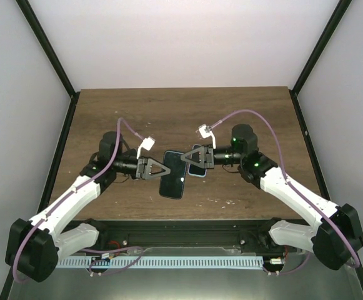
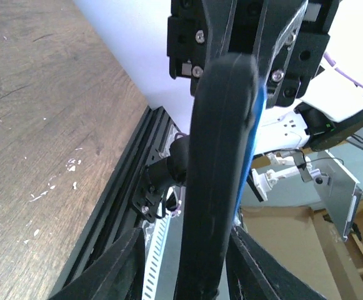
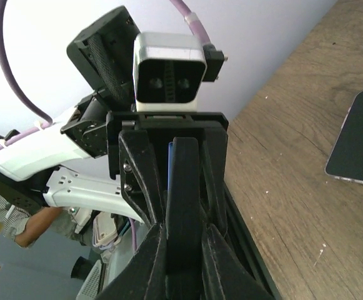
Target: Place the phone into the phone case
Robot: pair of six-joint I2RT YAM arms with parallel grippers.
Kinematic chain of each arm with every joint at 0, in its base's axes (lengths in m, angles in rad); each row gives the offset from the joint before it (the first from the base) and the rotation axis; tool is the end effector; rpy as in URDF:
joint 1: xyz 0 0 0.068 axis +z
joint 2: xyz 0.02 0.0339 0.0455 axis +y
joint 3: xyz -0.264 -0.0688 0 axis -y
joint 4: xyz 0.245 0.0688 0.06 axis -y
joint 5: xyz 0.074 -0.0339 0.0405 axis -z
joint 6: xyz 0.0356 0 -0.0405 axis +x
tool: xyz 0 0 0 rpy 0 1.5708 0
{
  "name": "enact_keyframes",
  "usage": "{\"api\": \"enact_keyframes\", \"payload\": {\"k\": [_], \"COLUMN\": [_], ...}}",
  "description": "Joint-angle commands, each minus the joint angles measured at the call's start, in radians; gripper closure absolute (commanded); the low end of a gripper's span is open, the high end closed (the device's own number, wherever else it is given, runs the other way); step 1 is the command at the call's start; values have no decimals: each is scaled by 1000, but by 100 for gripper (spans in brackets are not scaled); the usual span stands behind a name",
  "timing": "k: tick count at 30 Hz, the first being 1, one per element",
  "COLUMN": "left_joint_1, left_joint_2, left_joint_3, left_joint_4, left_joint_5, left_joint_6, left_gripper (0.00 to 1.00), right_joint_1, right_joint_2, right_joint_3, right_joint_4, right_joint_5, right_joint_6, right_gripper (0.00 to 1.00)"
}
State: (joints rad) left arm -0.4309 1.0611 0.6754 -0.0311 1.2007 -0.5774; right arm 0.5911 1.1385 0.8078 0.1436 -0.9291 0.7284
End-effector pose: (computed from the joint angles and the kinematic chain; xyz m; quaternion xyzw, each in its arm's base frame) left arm 0.1862 -0.1221 0.2722 0.2567 0.7123 -0.6320 0.1654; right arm 0.1952 0.1654 0.3127 -0.2379 0.7064 0.6222 0.2392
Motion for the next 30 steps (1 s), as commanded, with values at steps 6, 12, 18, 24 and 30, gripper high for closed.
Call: {"api": "enact_keyframes", "payload": {"k": [6, 12, 18, 24, 30], "left_joint_1": [-1, -2, -1, -2, -2], "left_joint_2": [-29, -29, -32, -38, -56], "left_joint_3": [39, 48, 69, 82, 90], "left_joint_4": [48, 37, -20, -99, -122], "left_joint_5": [-58, -101, -140, -199, -235], "left_joint_6": [-15, -7, 37, 108, 129], "left_gripper": [63, 71, 88, 100, 97], "right_joint_1": [-4, -4, -3, -3, -3], "right_joint_2": [10, 11, 27, 30, 46], "right_joint_3": [0, -11, -13, -14, -16], "right_joint_4": [-10, -20, -37, -55, -51], "right_joint_5": [-97, -102, -110, -86, -69], "right_joint_6": [-43, -54, -60, -63, -45], "right_gripper": [99, 99, 99, 99, 99]}}
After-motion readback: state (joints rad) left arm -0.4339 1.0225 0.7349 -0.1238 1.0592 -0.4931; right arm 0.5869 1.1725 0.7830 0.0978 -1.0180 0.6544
